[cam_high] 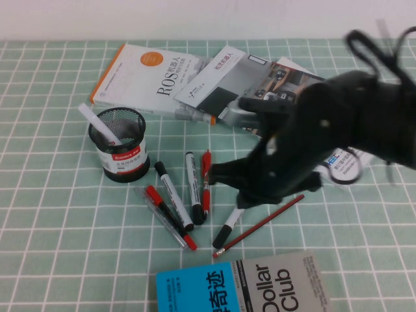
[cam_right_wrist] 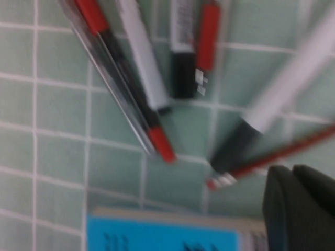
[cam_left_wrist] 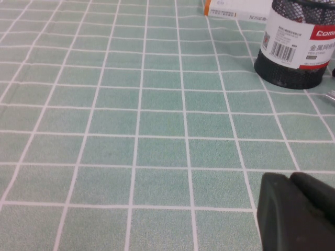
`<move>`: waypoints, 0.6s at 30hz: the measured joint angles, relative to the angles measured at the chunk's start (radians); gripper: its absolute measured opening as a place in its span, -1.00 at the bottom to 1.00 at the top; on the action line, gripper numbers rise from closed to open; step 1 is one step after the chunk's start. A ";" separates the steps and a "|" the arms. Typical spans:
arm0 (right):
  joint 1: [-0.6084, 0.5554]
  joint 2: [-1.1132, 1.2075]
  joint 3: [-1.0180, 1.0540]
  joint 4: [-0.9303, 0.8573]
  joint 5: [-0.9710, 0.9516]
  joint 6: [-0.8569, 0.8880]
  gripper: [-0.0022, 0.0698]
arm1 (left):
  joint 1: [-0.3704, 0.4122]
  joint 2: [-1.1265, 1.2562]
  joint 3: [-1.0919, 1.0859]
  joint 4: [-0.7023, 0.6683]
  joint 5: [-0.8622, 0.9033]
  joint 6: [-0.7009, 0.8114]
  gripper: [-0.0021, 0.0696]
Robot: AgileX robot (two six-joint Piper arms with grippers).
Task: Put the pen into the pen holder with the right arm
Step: Pick up the pen on the table
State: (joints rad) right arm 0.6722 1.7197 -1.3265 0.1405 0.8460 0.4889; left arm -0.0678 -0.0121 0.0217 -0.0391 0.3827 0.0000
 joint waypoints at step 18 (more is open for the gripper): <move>0.017 0.284 -0.226 -0.023 0.104 0.217 -0.34 | 0.000 0.000 0.000 0.000 0.000 0.000 -0.96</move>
State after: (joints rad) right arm 0.6896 2.0041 -1.5529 0.1174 0.9505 0.7060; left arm -0.0678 -0.0121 0.0217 -0.0391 0.3827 0.0000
